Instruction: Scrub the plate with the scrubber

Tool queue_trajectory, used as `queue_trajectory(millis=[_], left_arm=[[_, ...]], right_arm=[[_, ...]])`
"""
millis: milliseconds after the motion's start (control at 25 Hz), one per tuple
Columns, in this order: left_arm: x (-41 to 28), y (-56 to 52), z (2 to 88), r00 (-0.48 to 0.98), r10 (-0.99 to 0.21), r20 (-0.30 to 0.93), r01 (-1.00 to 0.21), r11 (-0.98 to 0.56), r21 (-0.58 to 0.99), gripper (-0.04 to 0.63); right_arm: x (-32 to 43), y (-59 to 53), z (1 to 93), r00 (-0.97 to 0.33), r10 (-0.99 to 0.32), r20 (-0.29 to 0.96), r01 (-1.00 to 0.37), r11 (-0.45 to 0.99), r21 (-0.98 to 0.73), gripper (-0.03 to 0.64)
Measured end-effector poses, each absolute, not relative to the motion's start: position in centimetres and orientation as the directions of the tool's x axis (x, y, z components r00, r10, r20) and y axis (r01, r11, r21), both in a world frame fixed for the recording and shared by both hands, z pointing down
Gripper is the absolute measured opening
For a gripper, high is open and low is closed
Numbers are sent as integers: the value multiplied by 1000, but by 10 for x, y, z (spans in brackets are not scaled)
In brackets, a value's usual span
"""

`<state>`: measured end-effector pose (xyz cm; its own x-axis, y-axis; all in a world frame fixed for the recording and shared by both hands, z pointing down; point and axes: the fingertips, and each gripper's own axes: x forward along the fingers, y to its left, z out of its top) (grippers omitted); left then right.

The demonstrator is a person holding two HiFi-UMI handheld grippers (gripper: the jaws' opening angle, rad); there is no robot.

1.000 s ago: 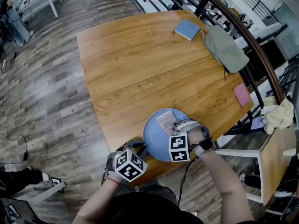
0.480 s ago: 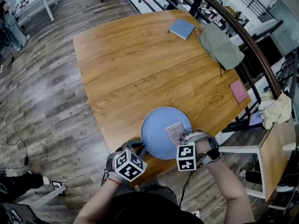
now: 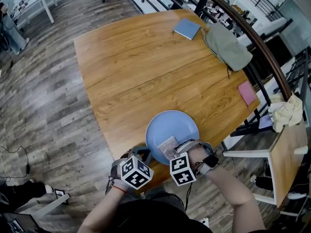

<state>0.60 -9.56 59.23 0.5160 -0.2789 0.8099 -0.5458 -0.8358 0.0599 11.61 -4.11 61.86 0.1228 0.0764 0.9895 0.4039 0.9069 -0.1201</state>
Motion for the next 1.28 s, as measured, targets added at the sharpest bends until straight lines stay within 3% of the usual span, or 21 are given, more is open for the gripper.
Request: queue_trajectory(millis=[240,440,920,1280], left_arm=[[9,-95,593,527,-265,808,-535,-842,73,3],[8,-95,594,537,-244,808,-522,-848,91,3],[12,-96,592,558,-173,811,-439,-891,113,0],[16,-96,593,565,-106,819,-370,-919,135,-2]], right_arm=[[86,-54,623,87,45,995,504,859,-83,100],[75,-84,625,58,-10,998,500,866,-20,103],[87,-157,627,15,-186,982,315,933,172,103],[136,-167,624,22,-228,973,66,972,226,103]])
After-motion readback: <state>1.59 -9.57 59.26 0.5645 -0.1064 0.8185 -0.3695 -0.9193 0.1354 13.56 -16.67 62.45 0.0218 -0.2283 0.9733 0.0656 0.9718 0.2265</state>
